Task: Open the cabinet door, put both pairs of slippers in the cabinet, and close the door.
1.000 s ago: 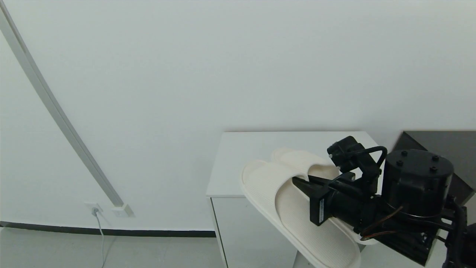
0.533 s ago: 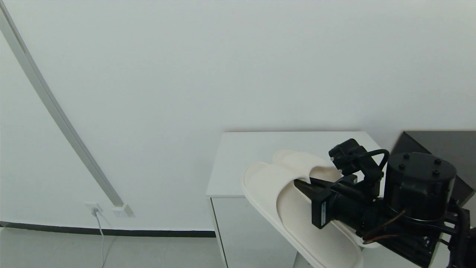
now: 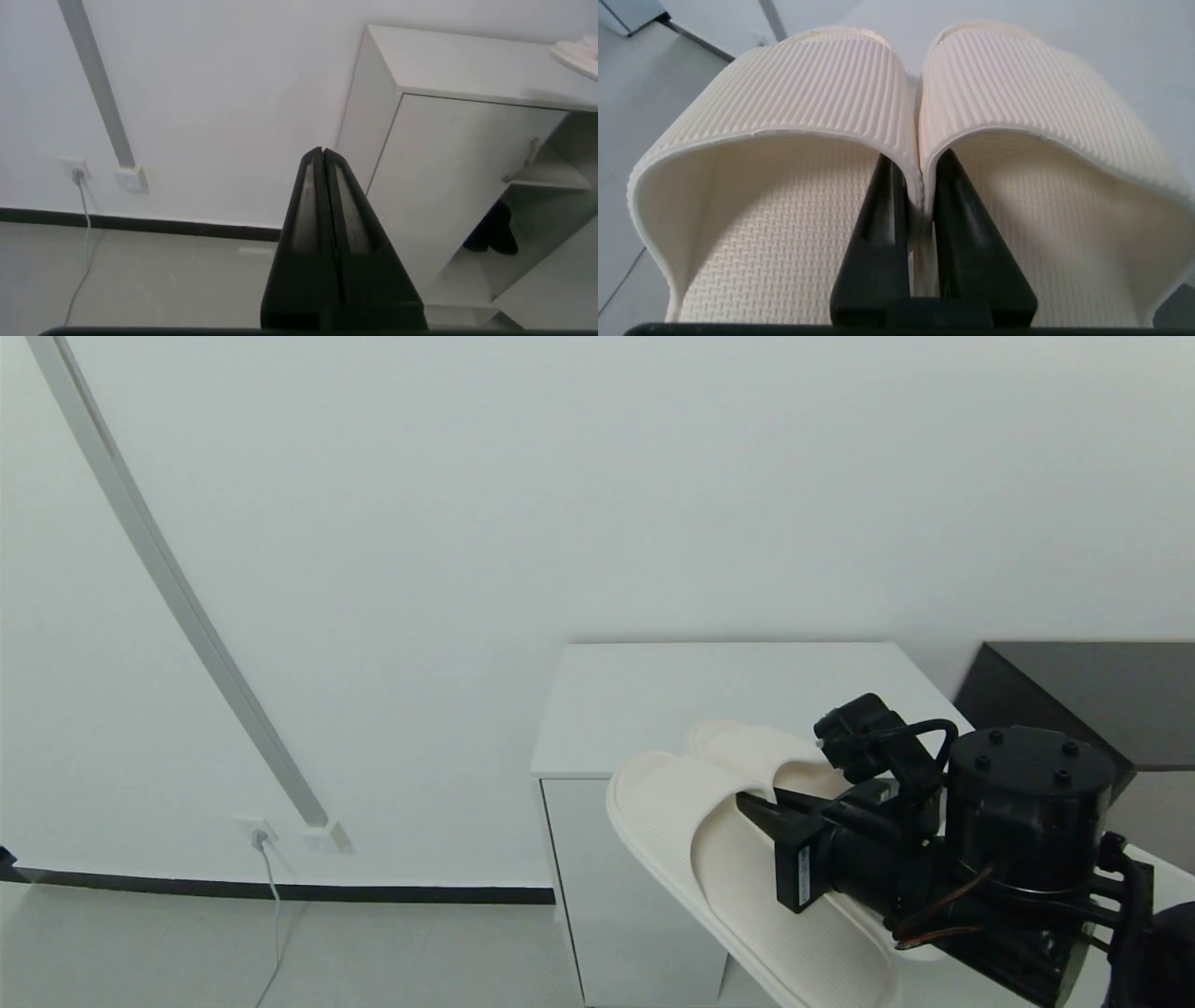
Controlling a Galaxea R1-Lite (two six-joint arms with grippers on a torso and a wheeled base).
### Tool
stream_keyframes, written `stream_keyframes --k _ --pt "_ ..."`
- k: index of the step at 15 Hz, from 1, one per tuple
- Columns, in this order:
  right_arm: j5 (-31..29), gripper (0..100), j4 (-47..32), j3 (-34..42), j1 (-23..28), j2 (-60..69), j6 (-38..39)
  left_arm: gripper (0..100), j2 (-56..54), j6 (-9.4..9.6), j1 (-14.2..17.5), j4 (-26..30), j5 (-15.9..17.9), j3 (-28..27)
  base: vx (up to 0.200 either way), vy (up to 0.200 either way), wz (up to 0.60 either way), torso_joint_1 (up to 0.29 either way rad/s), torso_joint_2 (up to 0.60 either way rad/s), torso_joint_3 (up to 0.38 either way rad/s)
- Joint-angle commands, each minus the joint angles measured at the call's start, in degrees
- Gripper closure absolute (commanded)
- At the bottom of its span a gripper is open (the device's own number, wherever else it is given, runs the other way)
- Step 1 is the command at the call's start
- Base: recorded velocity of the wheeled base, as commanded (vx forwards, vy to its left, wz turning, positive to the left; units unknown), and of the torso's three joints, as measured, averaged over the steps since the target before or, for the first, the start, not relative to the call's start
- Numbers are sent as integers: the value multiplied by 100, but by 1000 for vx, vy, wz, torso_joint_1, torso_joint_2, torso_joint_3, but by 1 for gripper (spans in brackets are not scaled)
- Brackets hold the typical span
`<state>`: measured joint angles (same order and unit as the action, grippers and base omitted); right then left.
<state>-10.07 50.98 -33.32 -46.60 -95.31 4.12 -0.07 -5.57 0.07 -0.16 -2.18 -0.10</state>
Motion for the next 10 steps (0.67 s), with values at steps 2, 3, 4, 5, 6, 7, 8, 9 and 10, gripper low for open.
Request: stream_keyframes --k 2,3,4,5,6,7,8,9,10 --pt "5 100 -9 9 -7 -41 1 100 7 3 1 -2 -2 1 -100 0 0 1 1 1" --pt "5 100 -9 9 -7 -41 1 100 7 -5 1 -2 -10 1 0 0 0 0 0 0" --pt "5 100 -9 9 -7 -41 1 100 7 -5 1 -2 -10 1 0 0 0 0 0 0" --pt "5 100 0 9 -7 -49 1 100 7 -5 1 -2 -10 1 0 0 0 0 0 0" --pt "5 100 0 9 -7 -49 1 100 7 -5 1 -2 -10 1 0 0 0 0 0 0" --pt "5 100 0 9 -7 -49 1 100 7 -5 1 -2 -10 1 0 0 0 0 0 0" --pt "5 100 0 9 -15 -49 1 100 7 -5 1 -2 -10 1 0 0 0 0 0 0" --pt "5 100 0 9 -15 -49 1 100 7 -5 1 -2 -10 1 0 0 0 0 0 0" --pt "5 100 0 9 -15 -49 1 100 7 -5 1 -2 -2 1 0 0 0 0 0 0"
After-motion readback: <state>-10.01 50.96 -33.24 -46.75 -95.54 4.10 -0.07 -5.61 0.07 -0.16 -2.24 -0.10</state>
